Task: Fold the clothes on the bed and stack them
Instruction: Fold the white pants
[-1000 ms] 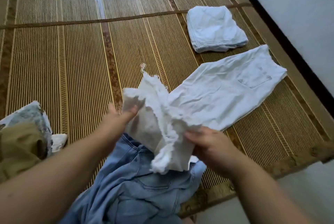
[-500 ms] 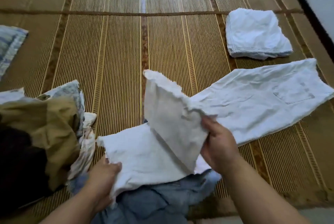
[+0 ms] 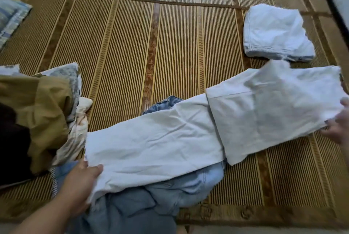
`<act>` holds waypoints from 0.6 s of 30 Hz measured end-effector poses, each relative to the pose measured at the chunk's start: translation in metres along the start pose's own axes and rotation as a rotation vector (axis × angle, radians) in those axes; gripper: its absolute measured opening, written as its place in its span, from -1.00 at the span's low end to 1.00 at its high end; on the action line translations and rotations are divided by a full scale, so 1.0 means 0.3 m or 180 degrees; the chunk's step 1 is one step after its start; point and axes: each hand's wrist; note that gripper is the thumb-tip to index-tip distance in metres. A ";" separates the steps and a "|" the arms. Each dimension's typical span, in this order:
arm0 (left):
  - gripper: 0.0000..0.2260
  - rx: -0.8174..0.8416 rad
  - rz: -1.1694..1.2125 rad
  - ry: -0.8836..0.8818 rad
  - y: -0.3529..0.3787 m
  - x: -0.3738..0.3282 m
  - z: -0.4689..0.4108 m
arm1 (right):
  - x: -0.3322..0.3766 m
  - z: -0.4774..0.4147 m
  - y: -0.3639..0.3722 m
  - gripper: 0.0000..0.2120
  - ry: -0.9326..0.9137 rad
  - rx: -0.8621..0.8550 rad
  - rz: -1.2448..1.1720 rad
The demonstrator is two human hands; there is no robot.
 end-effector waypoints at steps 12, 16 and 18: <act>-0.81 0.0130 0.0505 0.0050 0.031 0.018 0.005 | -0.299 0.242 0.497 -0.14 -0.0929 0.2458 0.3682; -0.83 0.0385 0.0668 0.0046 0.027 -0.003 0.060 | -0.260 0.341 0.516 -0.18 -0.1274 0.1802 0.3781; -0.78 0.0629 0.0958 -0.0062 0.028 -0.029 0.111 | -0.227 0.476 0.529 -0.22 -0.2417 0.1640 0.3357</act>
Point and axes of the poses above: each hand's wrist, its own z-axis away from the middle knuckle, its own y-axis out of the palm, x = y × z, and after that the axes turned 13 degrees about -y, right-handed
